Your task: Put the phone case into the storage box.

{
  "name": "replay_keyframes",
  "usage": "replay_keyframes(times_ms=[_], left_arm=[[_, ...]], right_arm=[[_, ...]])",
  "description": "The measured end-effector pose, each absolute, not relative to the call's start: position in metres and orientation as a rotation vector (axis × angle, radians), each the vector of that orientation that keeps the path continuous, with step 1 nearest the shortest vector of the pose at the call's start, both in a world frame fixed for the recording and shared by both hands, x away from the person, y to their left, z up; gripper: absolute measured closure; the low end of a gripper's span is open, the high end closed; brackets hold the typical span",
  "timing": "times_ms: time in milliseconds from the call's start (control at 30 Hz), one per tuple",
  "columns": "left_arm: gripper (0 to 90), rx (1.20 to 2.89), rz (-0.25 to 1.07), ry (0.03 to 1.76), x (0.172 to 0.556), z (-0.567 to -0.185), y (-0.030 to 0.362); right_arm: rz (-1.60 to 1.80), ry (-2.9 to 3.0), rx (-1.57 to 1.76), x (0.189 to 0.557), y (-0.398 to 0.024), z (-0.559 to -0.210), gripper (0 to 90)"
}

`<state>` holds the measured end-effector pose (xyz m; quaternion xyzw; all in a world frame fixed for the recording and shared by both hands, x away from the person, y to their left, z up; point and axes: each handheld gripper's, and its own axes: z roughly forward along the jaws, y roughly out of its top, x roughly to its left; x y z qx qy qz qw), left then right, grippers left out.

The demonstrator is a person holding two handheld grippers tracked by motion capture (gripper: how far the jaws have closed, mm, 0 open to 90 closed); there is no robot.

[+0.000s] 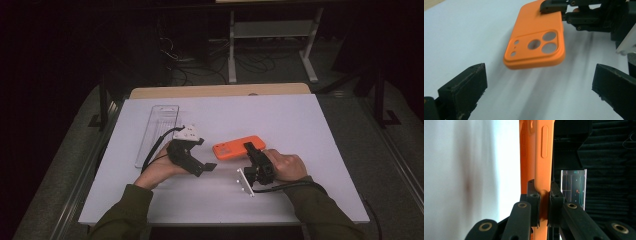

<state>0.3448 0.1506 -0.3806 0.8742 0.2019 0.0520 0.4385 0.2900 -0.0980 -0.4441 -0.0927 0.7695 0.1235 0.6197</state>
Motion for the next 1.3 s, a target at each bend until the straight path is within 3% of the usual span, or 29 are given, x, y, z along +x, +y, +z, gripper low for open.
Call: replay_keyframes(times_ms=[1300], left_arm=[[0.0, 2.164, 0.156, 0.481, 0.351, -0.389, 0.158]], right_arm=[[0.422, 1.844, 0.03, 0.294, -0.111, -0.428, 81.3]])
